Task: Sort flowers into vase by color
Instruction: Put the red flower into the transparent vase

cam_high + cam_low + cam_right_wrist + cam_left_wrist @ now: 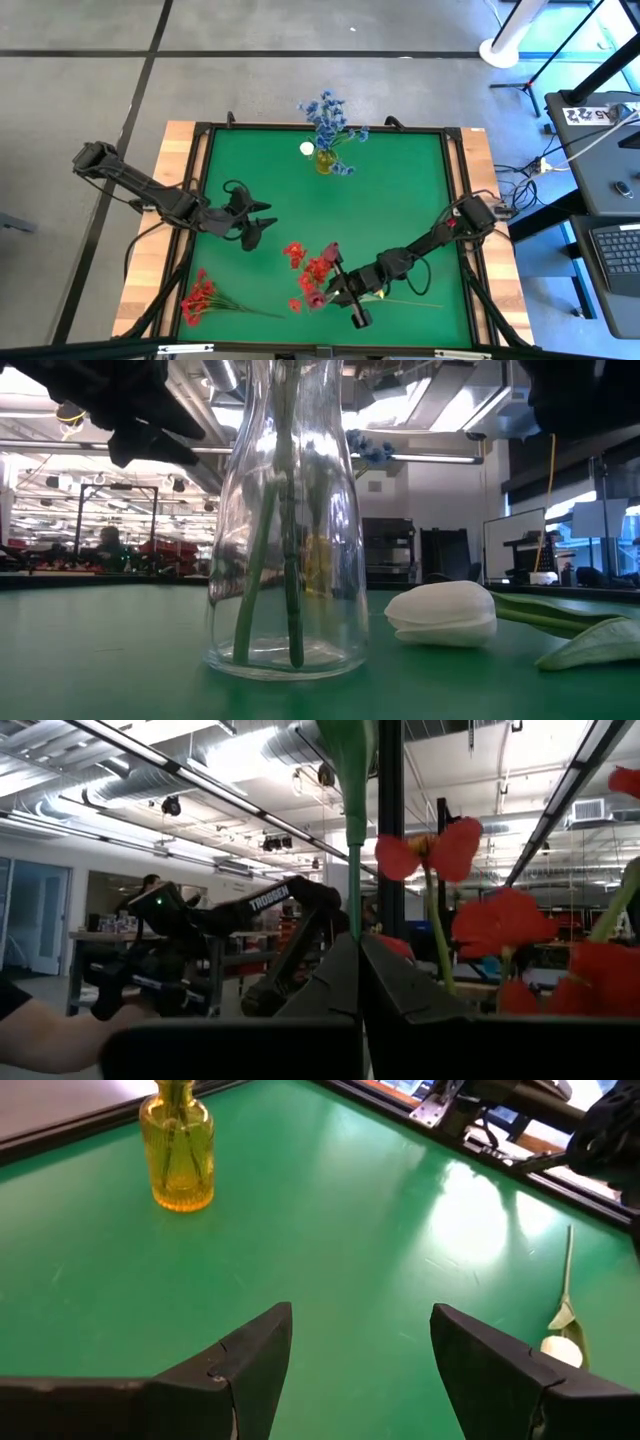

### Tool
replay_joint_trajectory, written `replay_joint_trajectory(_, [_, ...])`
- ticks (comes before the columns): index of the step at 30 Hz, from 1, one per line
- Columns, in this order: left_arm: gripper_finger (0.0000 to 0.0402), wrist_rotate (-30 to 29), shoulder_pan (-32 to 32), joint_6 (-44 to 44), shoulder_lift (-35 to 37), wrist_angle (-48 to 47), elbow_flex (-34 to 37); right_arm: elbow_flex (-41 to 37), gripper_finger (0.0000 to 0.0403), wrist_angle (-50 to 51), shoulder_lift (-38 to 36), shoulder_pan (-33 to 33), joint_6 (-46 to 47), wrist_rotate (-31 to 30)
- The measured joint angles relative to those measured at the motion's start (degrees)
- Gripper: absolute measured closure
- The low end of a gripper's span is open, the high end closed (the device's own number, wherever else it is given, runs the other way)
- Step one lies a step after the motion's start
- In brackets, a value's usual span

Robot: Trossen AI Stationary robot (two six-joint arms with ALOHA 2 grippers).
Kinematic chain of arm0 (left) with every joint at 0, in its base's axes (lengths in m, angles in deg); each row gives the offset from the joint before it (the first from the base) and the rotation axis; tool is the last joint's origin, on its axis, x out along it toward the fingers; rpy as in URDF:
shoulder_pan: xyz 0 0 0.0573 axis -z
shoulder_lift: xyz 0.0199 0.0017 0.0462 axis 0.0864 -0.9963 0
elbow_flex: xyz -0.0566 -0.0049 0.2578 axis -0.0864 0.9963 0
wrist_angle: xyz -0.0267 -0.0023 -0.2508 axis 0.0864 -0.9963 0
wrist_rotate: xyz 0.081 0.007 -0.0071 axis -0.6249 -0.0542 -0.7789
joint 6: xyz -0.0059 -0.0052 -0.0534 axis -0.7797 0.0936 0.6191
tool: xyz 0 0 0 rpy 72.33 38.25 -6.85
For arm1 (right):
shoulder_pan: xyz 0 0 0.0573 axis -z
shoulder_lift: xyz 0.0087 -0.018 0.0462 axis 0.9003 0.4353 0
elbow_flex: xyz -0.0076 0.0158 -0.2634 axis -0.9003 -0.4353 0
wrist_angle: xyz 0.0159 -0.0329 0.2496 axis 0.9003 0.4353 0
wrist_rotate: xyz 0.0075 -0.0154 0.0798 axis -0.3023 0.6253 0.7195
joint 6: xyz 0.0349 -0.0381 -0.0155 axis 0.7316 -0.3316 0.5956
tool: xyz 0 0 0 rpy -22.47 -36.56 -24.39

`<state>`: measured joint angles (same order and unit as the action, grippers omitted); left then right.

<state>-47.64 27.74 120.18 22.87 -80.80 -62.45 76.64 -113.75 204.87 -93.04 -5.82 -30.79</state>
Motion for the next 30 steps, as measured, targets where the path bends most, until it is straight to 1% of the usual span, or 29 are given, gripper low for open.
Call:
replay_joint_trajectory(8, [0.0169, 0.0, 0.3, 1.4, -0.4, 0.1, 0.0, -0.3, 0.0403, 0.3, 1.3, 0.5, 0.3, -1.5])
replay_joint_trajectory(11, [0.0169, 0.1, 0.5, 1.4, -0.4, 0.4, 0.0, -1.1, 0.0402, 0.3, 1.3, 0.5, 0.2, -4.6])
replay_joint_trajectory(15, [0.0169, 0.1, 0.7, 1.4, -0.4, 0.4, 0.0, -2.1, 0.0388, 0.7, 1.3, 0.5, 0.2, -6.1])
replay_joint_trajectory(19, [0.0169, 0.1, 0.7, 1.4, -0.4, 0.4, 0.0, -2.2, 0.0354, 1.5, 1.3, 0.4, 0.4, -7.2])
replay_joint_trajectory(30, [0.0169, 0.8, 0.7, 1.4, -0.4, 0.4, 0.0, -2.2, 0.0222, 4.9, 1.1, 0.4, 0.5, -7.2])
